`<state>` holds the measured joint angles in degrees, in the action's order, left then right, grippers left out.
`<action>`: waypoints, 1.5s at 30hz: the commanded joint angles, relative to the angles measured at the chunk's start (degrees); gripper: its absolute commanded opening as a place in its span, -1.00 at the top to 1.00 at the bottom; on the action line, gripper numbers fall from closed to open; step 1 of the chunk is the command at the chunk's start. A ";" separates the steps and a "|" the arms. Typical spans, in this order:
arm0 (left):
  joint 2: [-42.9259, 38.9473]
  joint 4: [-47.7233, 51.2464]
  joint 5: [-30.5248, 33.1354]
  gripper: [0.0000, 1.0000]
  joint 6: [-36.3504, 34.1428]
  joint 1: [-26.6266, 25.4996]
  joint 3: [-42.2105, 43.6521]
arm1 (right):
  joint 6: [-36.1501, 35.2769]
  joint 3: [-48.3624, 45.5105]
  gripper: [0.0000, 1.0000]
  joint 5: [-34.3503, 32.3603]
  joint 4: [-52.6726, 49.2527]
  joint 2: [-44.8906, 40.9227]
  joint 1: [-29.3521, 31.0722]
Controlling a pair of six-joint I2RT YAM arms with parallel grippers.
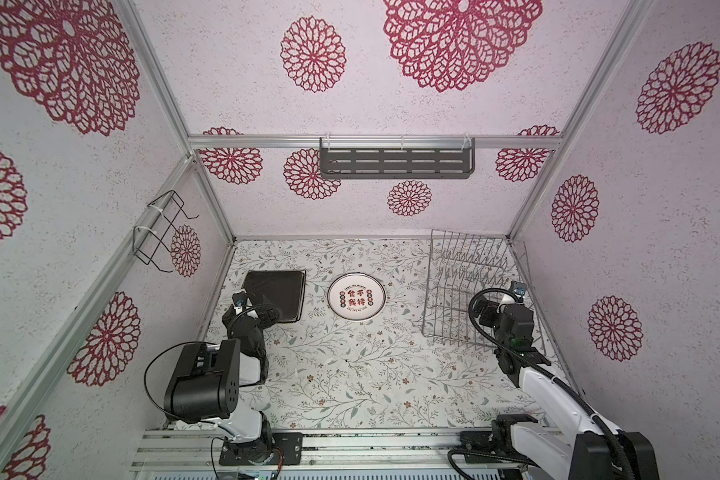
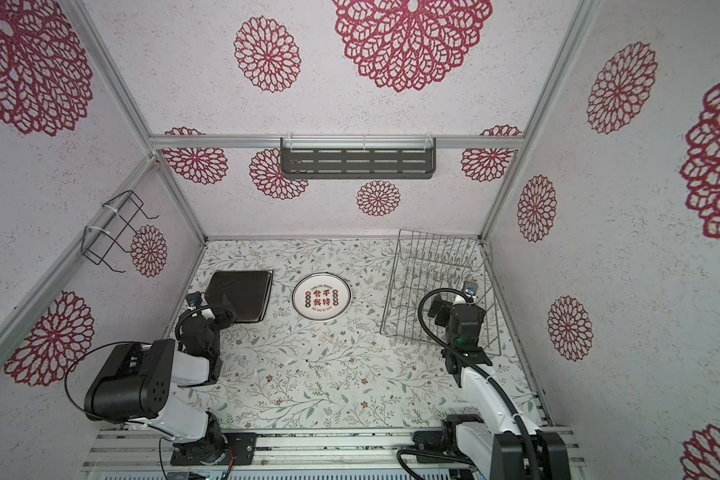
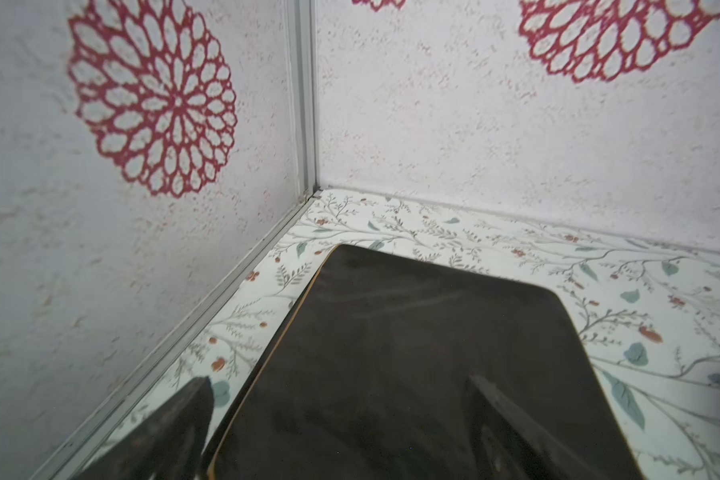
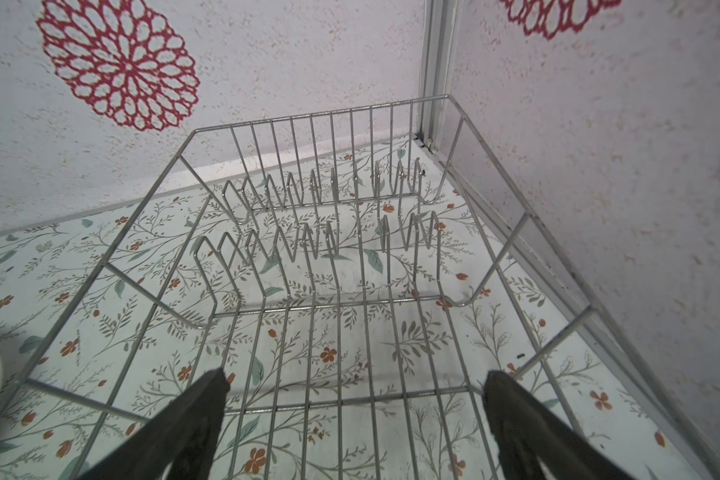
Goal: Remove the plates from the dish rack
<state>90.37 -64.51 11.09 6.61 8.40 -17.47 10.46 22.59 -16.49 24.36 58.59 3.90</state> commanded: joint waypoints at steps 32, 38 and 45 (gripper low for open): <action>-1.24 8.16 1.18 -0.95 4.24 0.69 -3.95 | -11.12 -14.29 -0.98 1.87 57.73 30.33 -0.40; -1.20 4.77 6.51 -0.95 5.26 0.02 -1.97 | -10.11 -9.40 -0.98 -0.03 47.79 29.74 -0.41; -0.81 9.31 10.01 -0.95 3.23 -2.30 -4.83 | -9.58 -8.53 -0.98 -0.56 45.85 29.50 -0.61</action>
<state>89.89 -55.72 18.94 10.79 6.61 -21.47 0.01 13.96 -16.10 73.97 87.31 3.73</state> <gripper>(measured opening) 0.974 0.990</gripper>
